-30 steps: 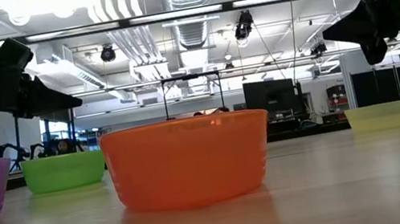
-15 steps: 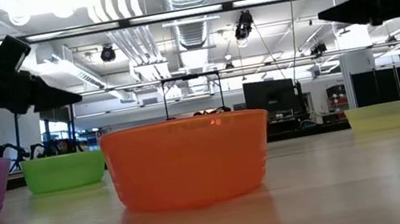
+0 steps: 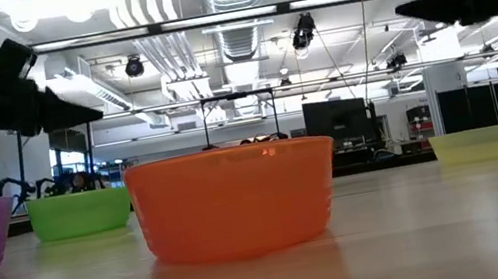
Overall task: Nest bowls inside each other
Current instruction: Stack the pink bowl on top of the orange bowl
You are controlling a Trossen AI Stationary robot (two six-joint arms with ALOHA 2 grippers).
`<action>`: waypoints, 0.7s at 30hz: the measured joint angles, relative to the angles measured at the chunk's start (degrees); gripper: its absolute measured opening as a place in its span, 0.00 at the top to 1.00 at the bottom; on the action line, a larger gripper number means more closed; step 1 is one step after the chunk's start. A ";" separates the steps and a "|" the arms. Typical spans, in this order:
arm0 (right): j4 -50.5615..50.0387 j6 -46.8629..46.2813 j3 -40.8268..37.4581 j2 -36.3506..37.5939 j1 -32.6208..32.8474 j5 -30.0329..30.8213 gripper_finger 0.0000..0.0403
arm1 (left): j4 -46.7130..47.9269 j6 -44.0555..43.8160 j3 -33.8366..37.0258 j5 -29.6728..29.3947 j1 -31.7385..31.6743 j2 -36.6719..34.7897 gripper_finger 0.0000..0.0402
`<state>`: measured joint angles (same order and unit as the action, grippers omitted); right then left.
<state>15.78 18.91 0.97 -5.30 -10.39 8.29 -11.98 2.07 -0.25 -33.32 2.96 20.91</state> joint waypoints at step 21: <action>37.07 -49.92 0.00 -12.61 9.79 -13.49 0.98 | -41.88 -27.14 -2.02 25.25 0.21 7.48 1.00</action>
<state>52.85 -31.01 0.97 -17.91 -0.60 -5.20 -53.86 -25.07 -2.27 -8.07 3.17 28.38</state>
